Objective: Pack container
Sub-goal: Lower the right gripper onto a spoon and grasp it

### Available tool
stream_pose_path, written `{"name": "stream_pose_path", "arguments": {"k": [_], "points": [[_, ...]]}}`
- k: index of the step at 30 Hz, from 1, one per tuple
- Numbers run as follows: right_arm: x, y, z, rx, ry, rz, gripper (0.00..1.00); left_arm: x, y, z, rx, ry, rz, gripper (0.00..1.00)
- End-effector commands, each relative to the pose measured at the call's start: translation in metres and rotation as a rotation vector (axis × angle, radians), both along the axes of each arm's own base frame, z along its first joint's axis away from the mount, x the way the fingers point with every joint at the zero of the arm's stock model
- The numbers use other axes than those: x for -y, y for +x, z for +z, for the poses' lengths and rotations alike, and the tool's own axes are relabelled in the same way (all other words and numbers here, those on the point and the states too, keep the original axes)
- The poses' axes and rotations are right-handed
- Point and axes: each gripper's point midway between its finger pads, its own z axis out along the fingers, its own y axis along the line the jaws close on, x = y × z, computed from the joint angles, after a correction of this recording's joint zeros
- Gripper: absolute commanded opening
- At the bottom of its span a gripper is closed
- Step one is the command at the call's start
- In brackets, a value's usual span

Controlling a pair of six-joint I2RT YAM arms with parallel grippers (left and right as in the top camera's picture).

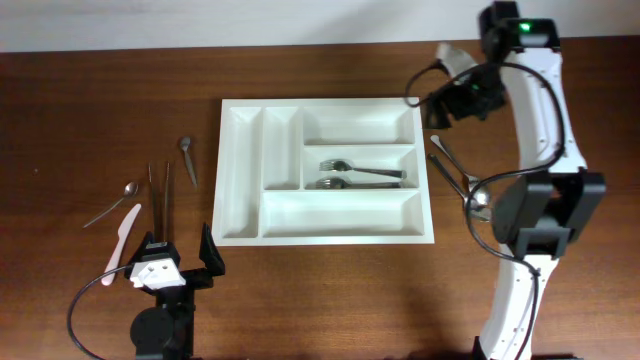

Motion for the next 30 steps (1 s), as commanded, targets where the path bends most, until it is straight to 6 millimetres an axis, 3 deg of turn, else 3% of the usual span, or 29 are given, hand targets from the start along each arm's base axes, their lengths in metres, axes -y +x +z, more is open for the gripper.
{"name": "stream_pose_path", "arguments": {"k": [1, 9, 16, 25, 30], "points": [[0.036, -0.011, -0.015, -0.062, -0.052, -0.117, 0.99, 0.001, 0.000, -0.001, 0.004, 0.015, -0.009, 0.99], [0.032, -0.048, -0.066, -0.209, 0.266, -0.151, 0.99, 0.001, 0.000, -0.001, 0.004, 0.015, -0.009, 0.99], [0.055, -0.073, -0.092, -0.302, 0.227, -0.223, 0.85, 0.001, 0.000, -0.001, 0.004, 0.015, -0.008, 0.99], [0.077, -0.065, -0.107, -0.282, 0.015, -0.274, 0.84, 0.001, 0.000, 0.000, 0.004, 0.015, -0.009, 0.99], [0.073, -0.052, -0.114, -0.237, -0.080, -0.252, 0.81, 0.001, 0.000, -0.001, 0.004, 0.015, -0.009, 0.99]]}}
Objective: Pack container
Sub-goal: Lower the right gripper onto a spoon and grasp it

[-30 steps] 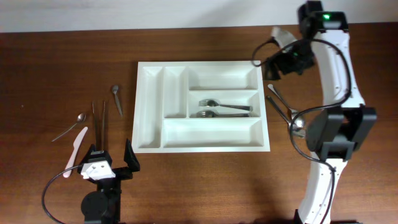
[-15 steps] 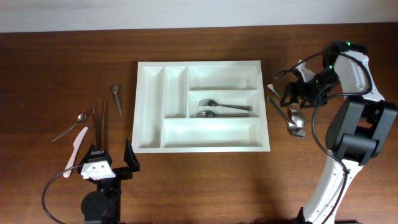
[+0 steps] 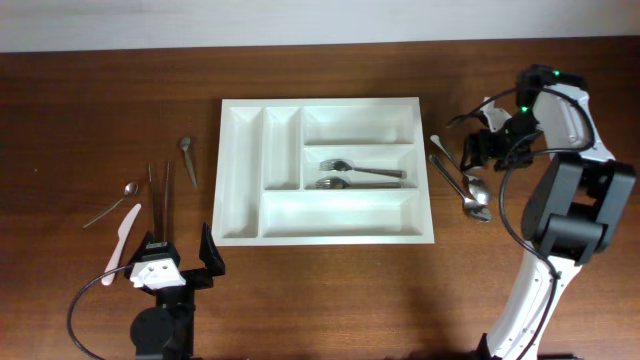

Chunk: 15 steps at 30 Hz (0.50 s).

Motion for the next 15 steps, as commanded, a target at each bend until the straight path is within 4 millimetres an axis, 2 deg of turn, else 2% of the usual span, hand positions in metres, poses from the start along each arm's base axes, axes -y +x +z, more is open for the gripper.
{"name": "stream_pose_path", "arguments": {"k": [1, 7, 15], "points": [[-0.005, 0.003, -0.007, -0.008, -0.131, 0.029, 0.81, 0.001, 0.000, -0.001, 0.004, 0.015, -0.009, 0.99], [-0.016, 0.002, -0.016, -0.019, -0.195, 0.070, 0.81, 0.001, 0.000, -0.001, 0.004, 0.015, -0.009, 0.99], [0.001, -0.019, -0.038, -0.085, -0.244, 0.013, 0.80, 0.001, 0.000, 0.000, 0.004, 0.015, -0.009, 0.99]]}}
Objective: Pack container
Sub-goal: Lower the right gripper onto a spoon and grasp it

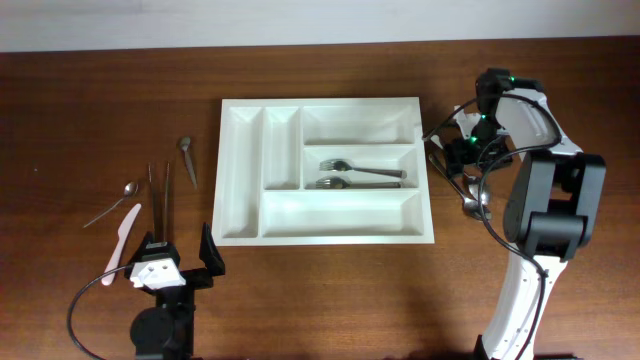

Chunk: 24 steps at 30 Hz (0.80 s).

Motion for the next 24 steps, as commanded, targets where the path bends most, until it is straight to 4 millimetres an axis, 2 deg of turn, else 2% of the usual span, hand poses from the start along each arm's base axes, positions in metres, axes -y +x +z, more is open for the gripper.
{"name": "stream_pose_path", "arguments": {"k": [1, 6, 11, 24], "points": [[0.020, -0.019, -0.016, -0.053, -0.060, -0.063, 0.80, 0.001, 0.000, -0.001, 0.004, 0.015, -0.009, 0.99], [0.027, -0.033, -0.028, -0.085, -0.055, -0.086, 0.79, 0.001, 0.000, -0.001, 0.004, 0.015, -0.009, 0.99], [0.029, -0.028, -0.029, -0.065, -0.060, -0.108, 0.75, 0.001, 0.000, -0.001, 0.004, 0.015, -0.009, 0.99], [0.030, -0.021, -0.030, -0.033, -0.064, -0.109, 0.49, 0.001, 0.000, -0.001, 0.004, 0.015, -0.009, 0.99]]}}
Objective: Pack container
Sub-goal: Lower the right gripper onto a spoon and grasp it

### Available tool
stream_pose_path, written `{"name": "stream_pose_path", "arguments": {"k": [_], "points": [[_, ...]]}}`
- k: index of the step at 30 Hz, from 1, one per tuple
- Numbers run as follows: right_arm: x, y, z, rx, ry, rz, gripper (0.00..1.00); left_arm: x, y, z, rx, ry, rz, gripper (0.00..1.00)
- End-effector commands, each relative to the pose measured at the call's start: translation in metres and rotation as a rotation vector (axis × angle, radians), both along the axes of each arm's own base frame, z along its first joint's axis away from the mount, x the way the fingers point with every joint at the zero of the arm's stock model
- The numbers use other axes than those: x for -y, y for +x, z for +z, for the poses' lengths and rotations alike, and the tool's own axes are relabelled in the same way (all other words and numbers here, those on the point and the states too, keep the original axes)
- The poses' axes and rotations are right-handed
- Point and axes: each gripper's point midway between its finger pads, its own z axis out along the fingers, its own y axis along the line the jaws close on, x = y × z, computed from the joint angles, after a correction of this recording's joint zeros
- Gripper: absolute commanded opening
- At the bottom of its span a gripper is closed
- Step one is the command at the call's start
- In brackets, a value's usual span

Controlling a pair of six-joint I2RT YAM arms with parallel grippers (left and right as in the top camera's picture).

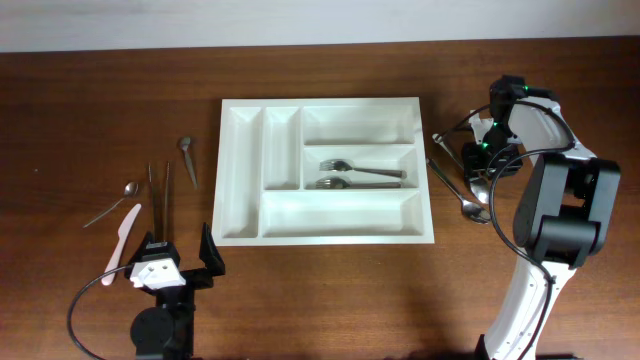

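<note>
A white cutlery tray (325, 103) lies in the middle of the table. Two metal forks (358, 172) rest in its middle right compartment; the other compartments look bare. Right of the tray lie two metal spoons (456, 192), handles pointing up-left. My right gripper (478, 160) hangs low over them, covering the middle of the upper spoon; its fingers are hidden under the wrist. My left gripper (180, 255) is parked at the front left with its fingers spread and nothing between them.
Left of the tray lie a small spoon (128, 188), a pale plastic knife (125, 230), two thin sticks (158, 195) and a short metal utensil (187, 158). The right arm's cable loops over the spoons.
My right gripper has shifted a little to the right and toward the front, from beside the tray's right edge to over the spoons. The spoons, the forks and the left arm are unchanged.
My right gripper was first raised high near the tray's back right corner. Then it was low at the far right beyond the spoons, then close to the tray's right edge, and now it sits over the spoons. Both forks stayed in the tray throughout.
</note>
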Motion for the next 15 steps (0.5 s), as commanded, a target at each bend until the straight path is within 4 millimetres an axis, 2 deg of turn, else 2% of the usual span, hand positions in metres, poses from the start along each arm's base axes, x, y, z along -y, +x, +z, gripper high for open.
{"name": "stream_pose_path", "arguments": {"k": [1, 11, 15], "points": [[0.0066, -0.0127, -0.0254, -0.059, -0.030, -0.017, 0.47, 0.0011, 0.0000, -0.0005, 0.004, 0.015, -0.009, 0.99], [0.0068, -0.0120, -0.0254, -0.056, -0.030, -0.017, 0.24, 0.0011, 0.0000, -0.0006, 0.004, 0.015, -0.009, 0.99], [0.0068, -0.0120, -0.0254, -0.056, -0.030, -0.016, 0.19, 0.0011, 0.0000, -0.0006, 0.004, 0.015, -0.009, 0.99]]}}
